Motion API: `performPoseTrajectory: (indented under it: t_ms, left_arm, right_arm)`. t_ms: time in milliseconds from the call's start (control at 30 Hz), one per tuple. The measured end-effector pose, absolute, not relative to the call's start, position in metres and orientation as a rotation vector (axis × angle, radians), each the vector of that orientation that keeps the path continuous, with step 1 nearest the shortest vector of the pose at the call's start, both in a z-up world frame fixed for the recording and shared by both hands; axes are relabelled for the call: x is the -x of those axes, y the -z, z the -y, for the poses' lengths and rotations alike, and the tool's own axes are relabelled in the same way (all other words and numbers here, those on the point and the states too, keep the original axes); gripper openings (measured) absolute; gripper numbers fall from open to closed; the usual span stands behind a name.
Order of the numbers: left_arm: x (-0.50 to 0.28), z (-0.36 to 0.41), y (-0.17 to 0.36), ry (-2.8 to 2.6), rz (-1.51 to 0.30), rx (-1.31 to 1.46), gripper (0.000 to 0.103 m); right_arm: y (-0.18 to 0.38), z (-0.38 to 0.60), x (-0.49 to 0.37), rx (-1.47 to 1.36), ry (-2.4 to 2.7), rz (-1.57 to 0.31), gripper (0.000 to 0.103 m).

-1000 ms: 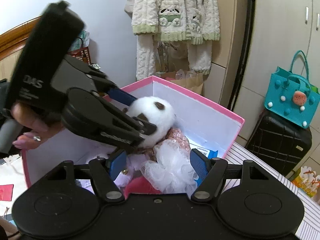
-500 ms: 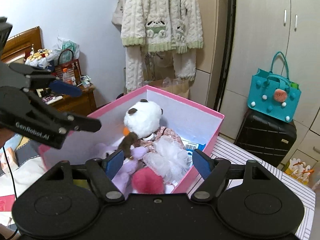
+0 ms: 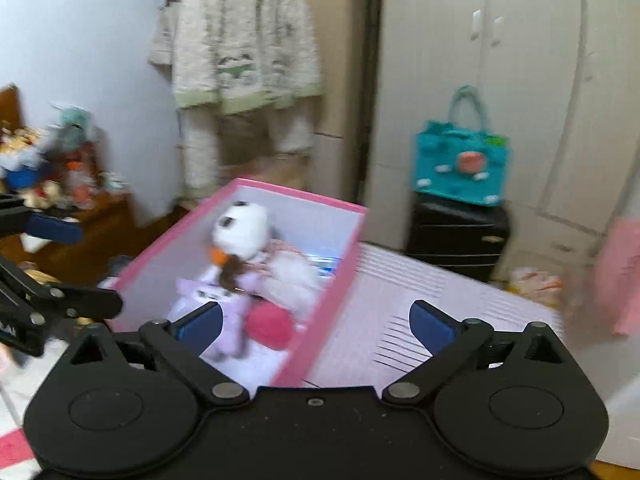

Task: Organize soft objects

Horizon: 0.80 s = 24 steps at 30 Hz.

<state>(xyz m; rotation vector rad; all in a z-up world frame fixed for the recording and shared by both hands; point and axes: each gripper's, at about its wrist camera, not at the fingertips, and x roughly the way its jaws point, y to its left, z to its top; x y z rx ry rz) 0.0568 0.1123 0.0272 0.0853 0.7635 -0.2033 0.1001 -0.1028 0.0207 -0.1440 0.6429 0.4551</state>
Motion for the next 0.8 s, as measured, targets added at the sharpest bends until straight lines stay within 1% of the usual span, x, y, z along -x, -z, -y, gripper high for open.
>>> performPoseTrajectory:
  t_ms: [67, 200, 433, 567, 800]
  left_arm:
    - [-0.055, -0.109, -0.025, 0.152, -0.797, -0.090, 0.100]
    - [-0.049, -0.095, -0.020, 0.111, -0.854, -0.146, 0.100]
    - [-0.025, -0.075, -0.009, 0.145, -0.821, -0.165, 0.100]
    - [-0.015, -0.065, -0.013, 0.094, -0.763, -0.185, 0.100]
    - [-0.003, -0.052, -0.018, 0.079, -0.722, -0.175, 0.100]
  right_arm:
    - [-0.025, 0.103, -0.086, 0.184, -0.379, -0.630, 0.101]
    - [-0.028, 0.112, -0.066, 0.201, -0.384, -0.632, 0.101]
    - [-0.033, 0.125, -0.027, 0.161, -0.363, -0.530, 0.101]
    - [-0.036, 0.127, -0.014, 0.166, -0.337, -0.493, 0.101]
    - [-0.034, 0.146, 0.014, 0.142, -0.415, -0.420, 0.101]
